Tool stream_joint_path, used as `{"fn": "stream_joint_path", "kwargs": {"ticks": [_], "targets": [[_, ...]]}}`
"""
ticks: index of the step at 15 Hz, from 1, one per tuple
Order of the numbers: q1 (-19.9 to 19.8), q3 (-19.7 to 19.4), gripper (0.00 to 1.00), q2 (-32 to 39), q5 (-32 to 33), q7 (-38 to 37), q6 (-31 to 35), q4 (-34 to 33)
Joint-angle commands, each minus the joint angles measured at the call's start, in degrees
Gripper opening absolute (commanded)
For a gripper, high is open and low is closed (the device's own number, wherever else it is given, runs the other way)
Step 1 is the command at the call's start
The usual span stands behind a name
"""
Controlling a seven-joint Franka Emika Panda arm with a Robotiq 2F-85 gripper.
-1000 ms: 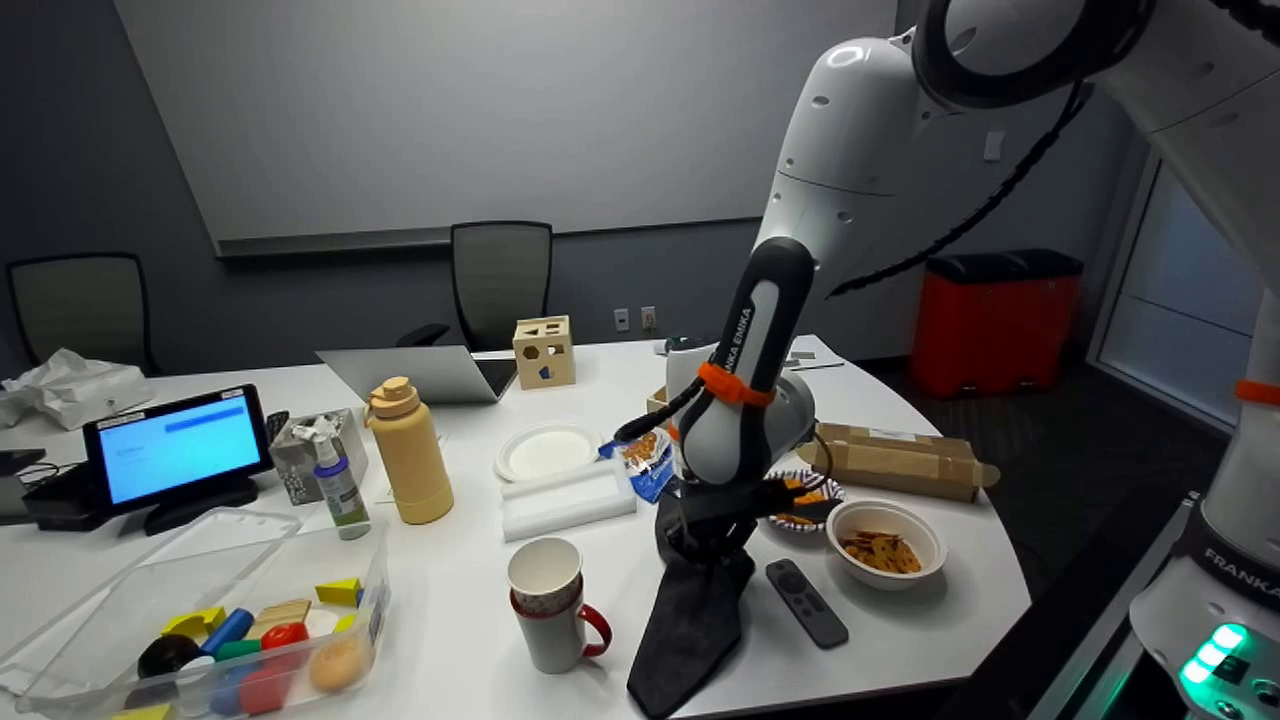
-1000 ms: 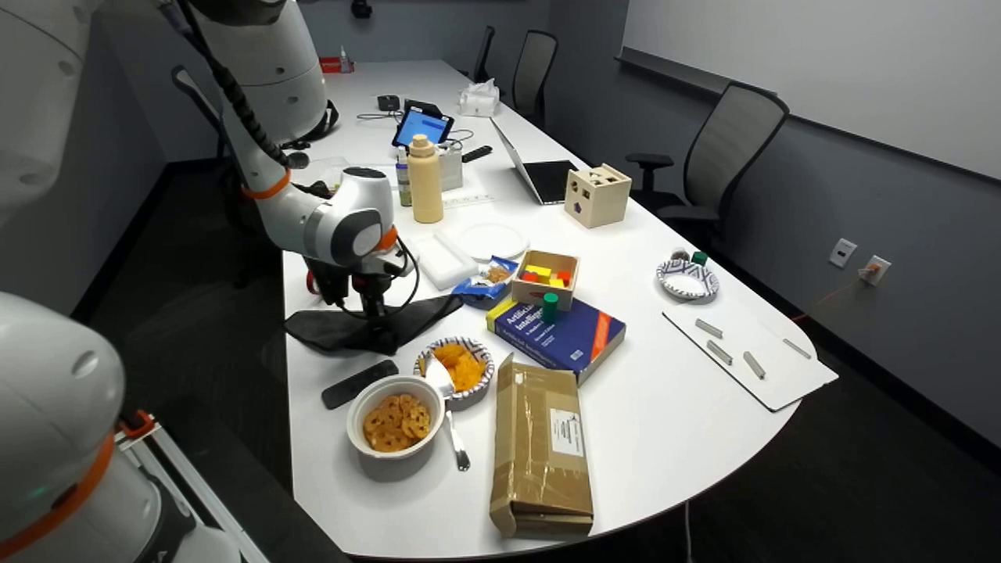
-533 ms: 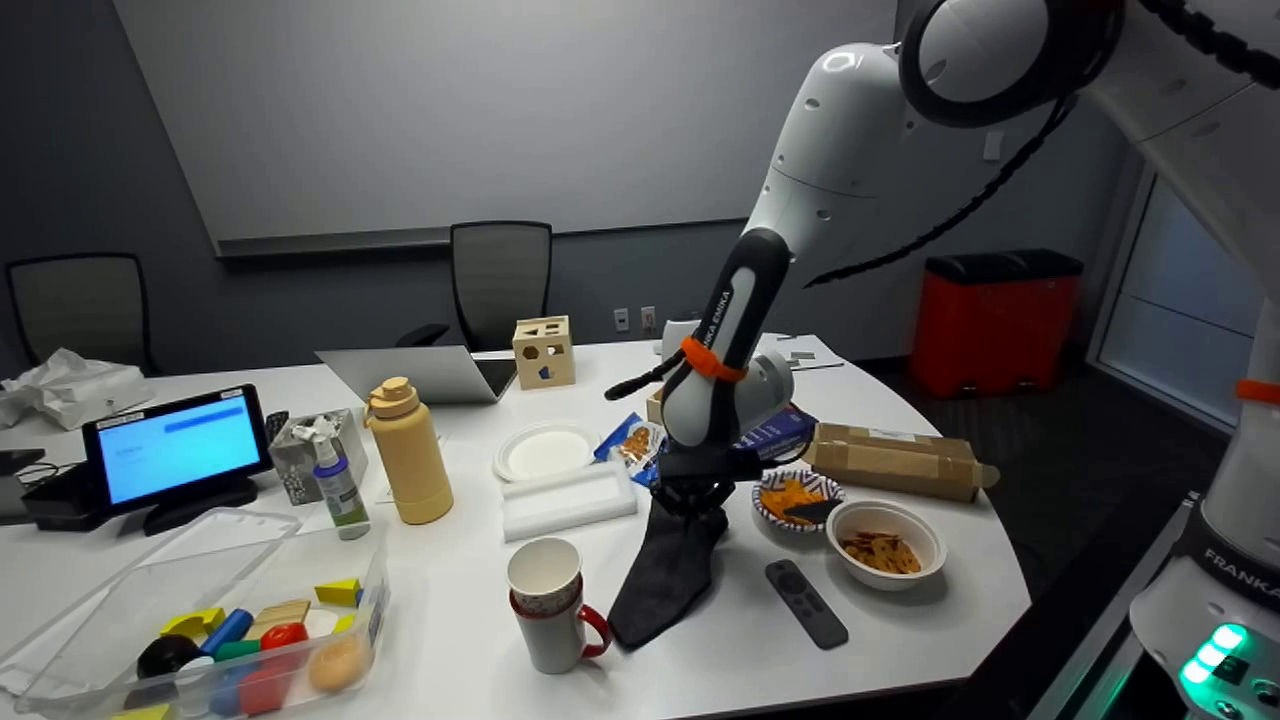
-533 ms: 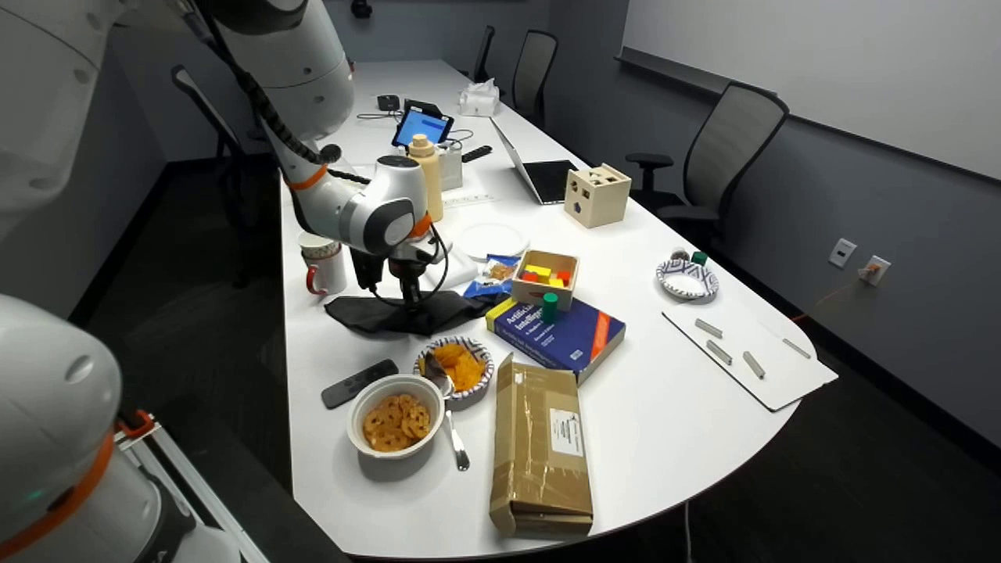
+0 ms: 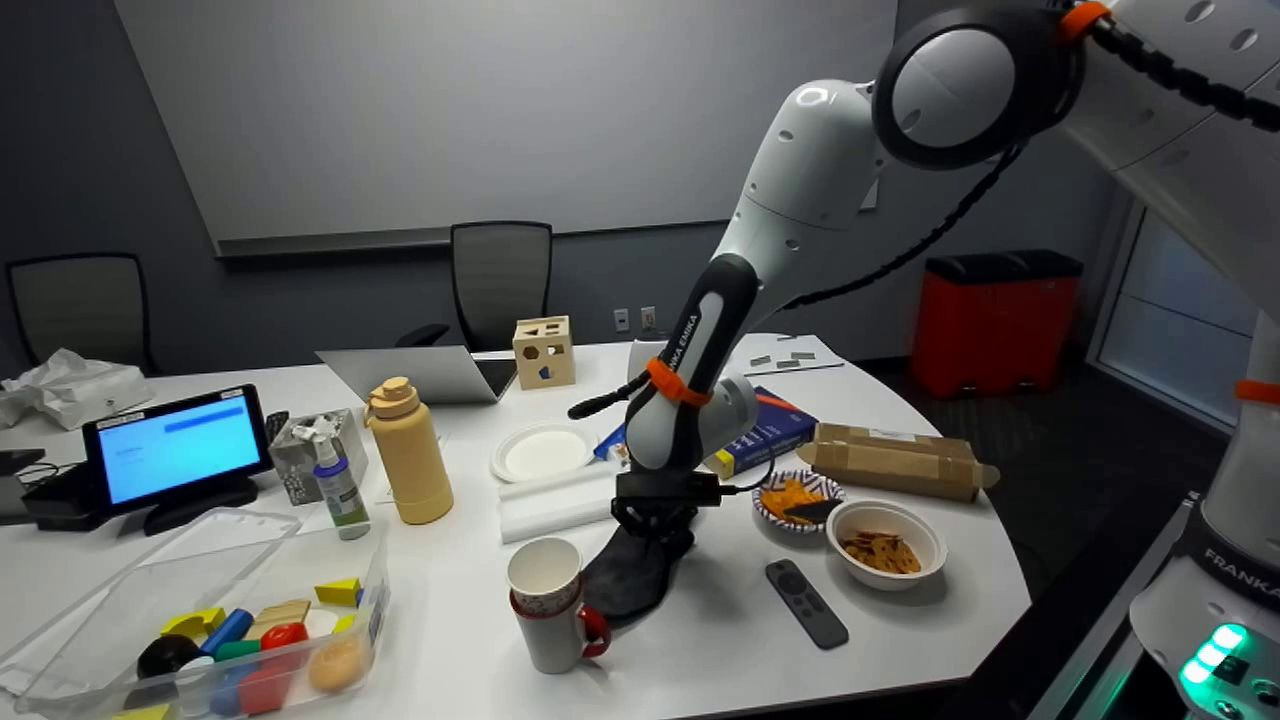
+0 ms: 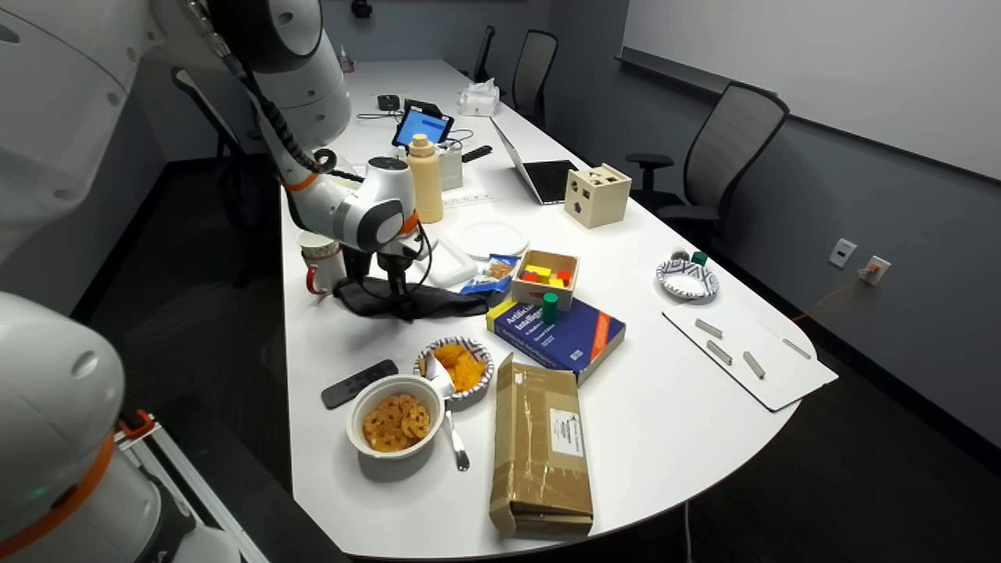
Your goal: Use the black towel to wipe the counter
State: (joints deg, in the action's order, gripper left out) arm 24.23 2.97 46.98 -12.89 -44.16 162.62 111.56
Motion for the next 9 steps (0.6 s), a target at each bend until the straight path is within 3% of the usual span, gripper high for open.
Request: {"fn": "stream_joint_path", "kwargs": {"ticks": [1, 6, 9], "targets": [[-0.41, 2.18, 0.02, -0.64, -0.72, 0.77, -3.07, 0.79], [-1.52, 4.73, 0.02, -4.57, -0.68, 2.68, -9.29, 4.66], [-0.59, 3.31, 0.02, -6.33, 0.49, 2.38, -10.8, 7.61]]}}
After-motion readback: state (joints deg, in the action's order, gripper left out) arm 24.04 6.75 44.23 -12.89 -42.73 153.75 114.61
